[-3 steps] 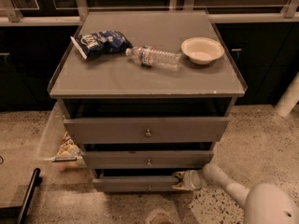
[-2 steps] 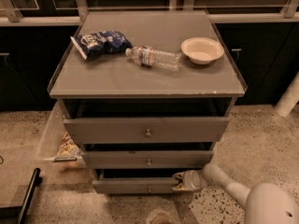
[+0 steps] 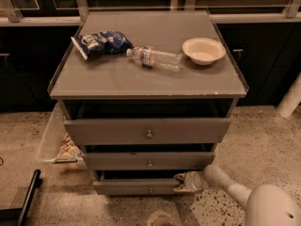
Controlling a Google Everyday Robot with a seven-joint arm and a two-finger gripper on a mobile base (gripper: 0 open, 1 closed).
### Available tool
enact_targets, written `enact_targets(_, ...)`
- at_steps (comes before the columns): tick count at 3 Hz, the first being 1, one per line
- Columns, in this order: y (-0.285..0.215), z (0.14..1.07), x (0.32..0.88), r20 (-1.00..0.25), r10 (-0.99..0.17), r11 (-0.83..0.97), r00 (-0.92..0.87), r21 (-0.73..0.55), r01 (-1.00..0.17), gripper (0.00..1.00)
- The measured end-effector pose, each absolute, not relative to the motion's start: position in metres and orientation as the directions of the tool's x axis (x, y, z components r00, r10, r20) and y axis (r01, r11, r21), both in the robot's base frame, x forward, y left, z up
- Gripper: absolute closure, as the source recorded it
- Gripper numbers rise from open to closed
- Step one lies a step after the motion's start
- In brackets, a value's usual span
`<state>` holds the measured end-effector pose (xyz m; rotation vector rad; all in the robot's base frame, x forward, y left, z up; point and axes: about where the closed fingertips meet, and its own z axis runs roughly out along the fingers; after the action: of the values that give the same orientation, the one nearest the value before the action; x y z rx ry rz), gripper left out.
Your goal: Open bottom drawer
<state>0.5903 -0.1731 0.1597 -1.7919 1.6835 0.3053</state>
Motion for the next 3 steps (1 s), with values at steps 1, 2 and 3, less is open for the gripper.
enact_targets(1,-0.177,0.157,0.579,-0.609,-0.781,0.039,0.137,-0.267,-0.963,0.65)
enact_targets(2,-0.182,0.158,0.567,-0.627,-0.769,0.046,0.128,-0.253,-0.966,0.88)
enact_targets(3,-0.18,0.159,0.566,-0.627,-0.769,0.046,0.128,-0.253,-0.966,1.0)
